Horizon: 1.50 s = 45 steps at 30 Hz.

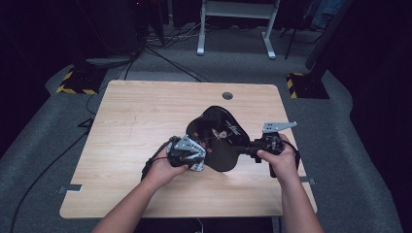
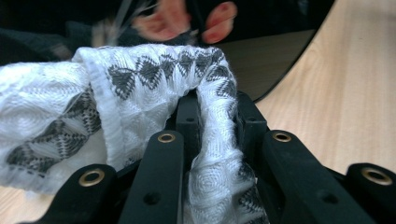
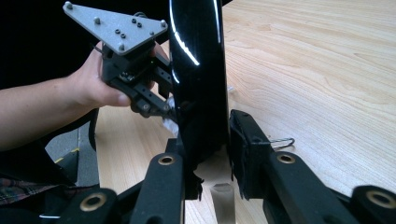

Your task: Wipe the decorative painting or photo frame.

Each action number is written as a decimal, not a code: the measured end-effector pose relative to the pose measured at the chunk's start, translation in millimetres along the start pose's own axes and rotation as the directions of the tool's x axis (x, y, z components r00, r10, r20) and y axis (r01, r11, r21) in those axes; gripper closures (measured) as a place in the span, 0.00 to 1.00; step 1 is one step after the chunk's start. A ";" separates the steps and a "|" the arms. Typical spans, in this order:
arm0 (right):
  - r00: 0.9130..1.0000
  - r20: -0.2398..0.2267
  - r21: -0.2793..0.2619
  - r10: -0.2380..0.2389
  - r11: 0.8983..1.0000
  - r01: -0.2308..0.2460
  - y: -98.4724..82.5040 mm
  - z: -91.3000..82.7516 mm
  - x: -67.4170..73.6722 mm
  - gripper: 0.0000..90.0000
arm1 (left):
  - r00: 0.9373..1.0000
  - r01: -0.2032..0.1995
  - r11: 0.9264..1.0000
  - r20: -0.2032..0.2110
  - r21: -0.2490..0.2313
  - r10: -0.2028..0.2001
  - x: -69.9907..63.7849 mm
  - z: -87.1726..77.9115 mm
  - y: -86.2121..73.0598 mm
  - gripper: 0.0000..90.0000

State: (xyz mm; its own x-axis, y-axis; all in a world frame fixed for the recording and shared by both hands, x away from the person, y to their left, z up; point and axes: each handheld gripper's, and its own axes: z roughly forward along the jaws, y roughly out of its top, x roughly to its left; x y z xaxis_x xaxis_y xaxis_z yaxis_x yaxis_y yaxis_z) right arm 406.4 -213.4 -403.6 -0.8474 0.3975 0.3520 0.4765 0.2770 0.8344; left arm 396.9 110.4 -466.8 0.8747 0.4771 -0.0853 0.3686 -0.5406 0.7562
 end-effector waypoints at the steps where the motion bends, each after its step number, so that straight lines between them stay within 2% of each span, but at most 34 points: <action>1: 1.000 0.002 -0.001 0.001 1.000 -0.001 0.1 0.2 0.3 0.84 | 1.000 0.004 1.000 -0.006 -0.002 -0.004 1.6 -1.2 -1.1 0.85; 5: 1.000 0.012 -0.002 -0.005 1.000 0.005 0.4 0.0 0.6 0.85 | 0.999 0.018 1.000 -0.027 -0.007 -0.018 6.7 -5.6 -4.7 0.85; 8: 0.999 0.049 -0.004 -0.024 1.000 0.024 0.8 -1.5 1.6 0.87 | 0.999 0.040 0.999 -0.034 -0.018 -0.040 10.8 -10.4 -7.5 0.85; 11: 0.998 0.058 -0.007 -0.030 1.000 0.030 1.2 -0.9 3.2 0.87 | 0.997 0.052 0.998 -0.049 -0.031 -0.053 14.0 -17.0 -9.8 0.85; 17: 0.997 0.062 -0.008 -0.042 0.999 0.043 1.5 0.0 3.9 0.87 | 0.996 0.078 0.994 -0.039 -0.077 -0.081 16.9 -34.4 -12.9 0.85; 21: 0.997 0.062 -0.008 -0.040 0.999 0.041 1.2 -0.3 3.6 0.87 | 0.996 0.079 0.993 -0.030 -0.092 -0.082 16.9 -40.9 -12.1 0.85; 26: 0.997 0.059 -0.005 -0.040 0.999 0.041 1.3 -0.7 4.1 0.87 | 0.996 0.093 0.983 0.002 -0.160 -0.094 16.6 -55.7 -5.5 0.85; 27: 0.997 0.058 -0.004 -0.041 0.999 0.042 1.3 -0.8 4.1 0.87 | 0.995 0.097 0.982 0.009 -0.165 -0.097 16.1 -57.9 -3.9 0.85; 29: 0.998 0.055 -0.002 -0.043 0.999 0.043 1.4 -0.8 4.2 0.87 | 0.997 0.081 0.982 0.004 -0.172 -0.081 15.4 -62.6 0.3 0.85; 36: 0.997 0.054 0.003 -0.051 0.999 0.050 2.3 -0.2 5.5 0.87 | 0.997 0.078 0.972 0.026 -0.221 -0.075 13.5 -80.3 18.3 0.85; 45: 0.997 0.056 0.010 -0.058 0.998 0.057 2.9 1.6 10.3 0.87 | 0.999 0.054 0.964 0.023 -0.260 -0.050 13.6 -97.0 43.4 0.85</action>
State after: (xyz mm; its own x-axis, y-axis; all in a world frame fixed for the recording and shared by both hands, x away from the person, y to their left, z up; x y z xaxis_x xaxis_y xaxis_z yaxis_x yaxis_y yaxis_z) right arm 399.5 -207.1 -398.3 -0.8591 0.4290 0.2792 0.4296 0.3078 0.8490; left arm 394.3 160.7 -372.2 0.8624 0.4872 -0.1375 0.3207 -0.3154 0.8931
